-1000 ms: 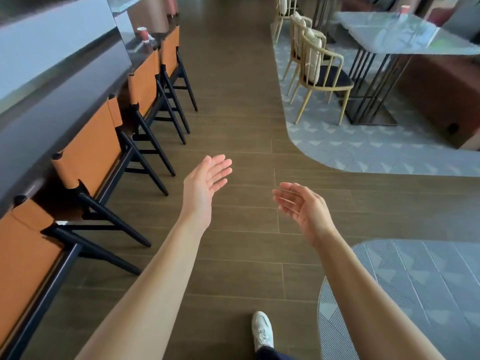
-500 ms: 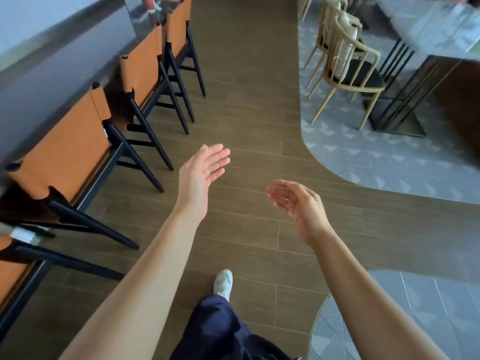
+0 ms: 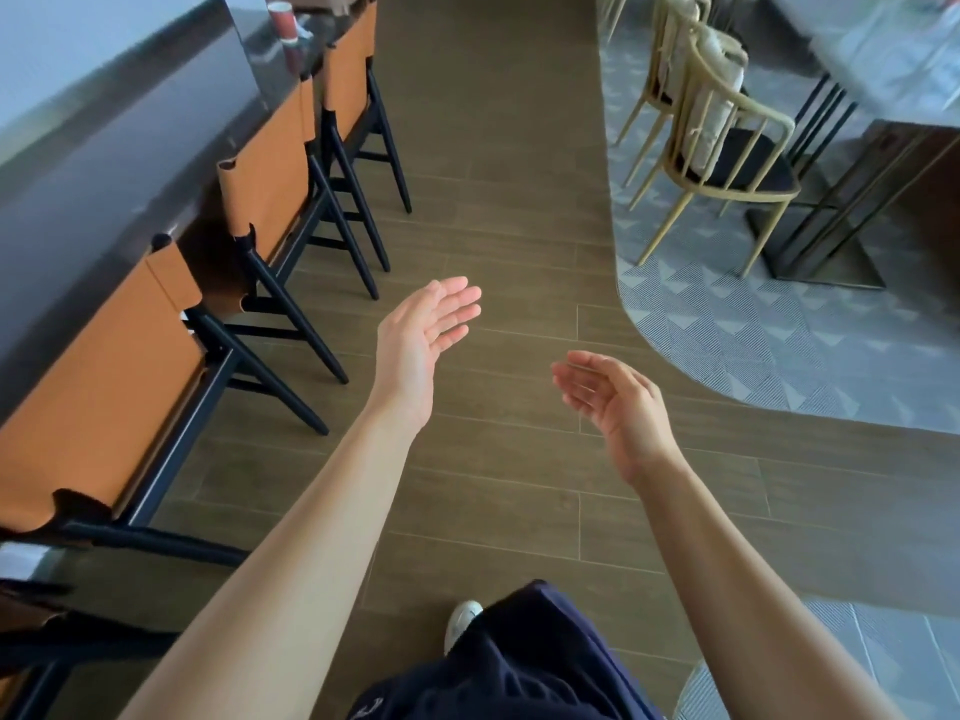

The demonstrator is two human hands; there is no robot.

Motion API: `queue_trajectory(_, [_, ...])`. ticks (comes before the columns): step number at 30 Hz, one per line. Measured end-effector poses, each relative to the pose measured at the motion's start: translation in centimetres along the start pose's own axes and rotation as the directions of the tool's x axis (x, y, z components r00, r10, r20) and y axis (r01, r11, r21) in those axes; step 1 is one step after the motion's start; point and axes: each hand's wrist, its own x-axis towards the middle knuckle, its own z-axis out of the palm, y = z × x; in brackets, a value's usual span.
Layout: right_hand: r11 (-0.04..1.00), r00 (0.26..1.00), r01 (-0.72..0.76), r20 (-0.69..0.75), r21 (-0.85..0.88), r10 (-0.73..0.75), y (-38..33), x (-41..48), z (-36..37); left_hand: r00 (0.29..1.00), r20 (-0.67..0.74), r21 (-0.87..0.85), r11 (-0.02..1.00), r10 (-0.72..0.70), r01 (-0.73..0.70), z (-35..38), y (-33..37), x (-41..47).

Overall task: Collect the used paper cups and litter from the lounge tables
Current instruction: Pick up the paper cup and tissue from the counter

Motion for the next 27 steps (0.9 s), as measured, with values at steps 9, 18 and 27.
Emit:
queue_trajectory(9, [1.000,1.000,-0.007,-0.016,0.009,0.007,-2.9,11.6,-2.0,1.000,-0.007,0.009,1.000,-0.027,0.027,4.1,-1.7,11.3])
queue_trajectory(18, [0.999,0.999,0.024,0.046,-0.036,-0.022,-9.8,24.8,-5.2,0.999,-0.046,-0.007,1.000,0.028,-0.029,10.8,-1.9,22.4])
queue_trajectory(27, [1.000,0.998,-0.003,0.057,-0.026,0.004,-13.1,35.8,-5.6,0.996,-0.078,-0.021,0.999,0.044,-0.046,14.0,-1.8,33.1])
